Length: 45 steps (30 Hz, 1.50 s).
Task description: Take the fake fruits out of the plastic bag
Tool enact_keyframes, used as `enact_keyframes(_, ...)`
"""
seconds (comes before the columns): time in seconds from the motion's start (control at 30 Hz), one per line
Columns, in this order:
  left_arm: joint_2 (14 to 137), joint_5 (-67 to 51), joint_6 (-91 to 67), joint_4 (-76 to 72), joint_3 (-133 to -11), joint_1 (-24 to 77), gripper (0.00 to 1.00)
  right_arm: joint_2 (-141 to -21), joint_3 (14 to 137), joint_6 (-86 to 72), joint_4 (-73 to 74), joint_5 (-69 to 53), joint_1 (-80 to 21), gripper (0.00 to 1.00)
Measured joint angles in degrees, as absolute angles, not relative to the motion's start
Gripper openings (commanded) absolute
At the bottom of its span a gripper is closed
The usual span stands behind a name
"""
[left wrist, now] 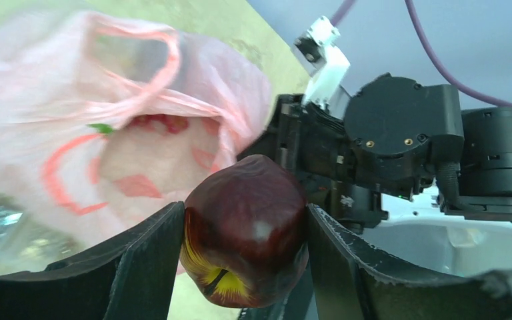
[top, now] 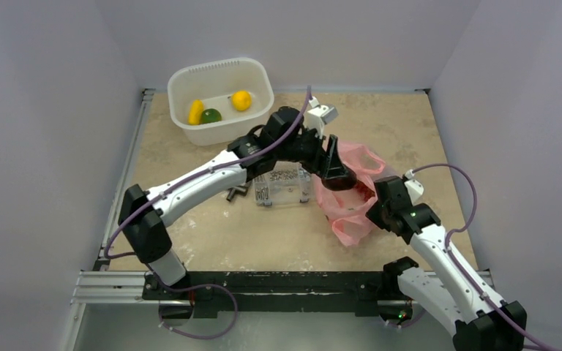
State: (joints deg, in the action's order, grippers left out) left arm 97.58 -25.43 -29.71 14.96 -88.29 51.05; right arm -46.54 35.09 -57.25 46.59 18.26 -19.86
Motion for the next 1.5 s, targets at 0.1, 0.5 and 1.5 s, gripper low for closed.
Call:
enact_keyframes(0.1,93.14,-20.8,-27.55,18.39,-88.4,48.64,0.0,-45.47,35.09,-56.93,45.84,18.02,-19.86,0.0)
enact_keyframes(0.5,93.45,5.28,-17.76,11.03,-90.56,22.59,0.0,-43.09,35.09,-55.29,45.6,16.6,-19.86,0.0)
enact_keyframes(1.5,139.92,18.48,-53.95,20.21,-121.71,6.2,0.27,-51.2,36.64,-55.59,46.46,20.34,-19.86,0.0)
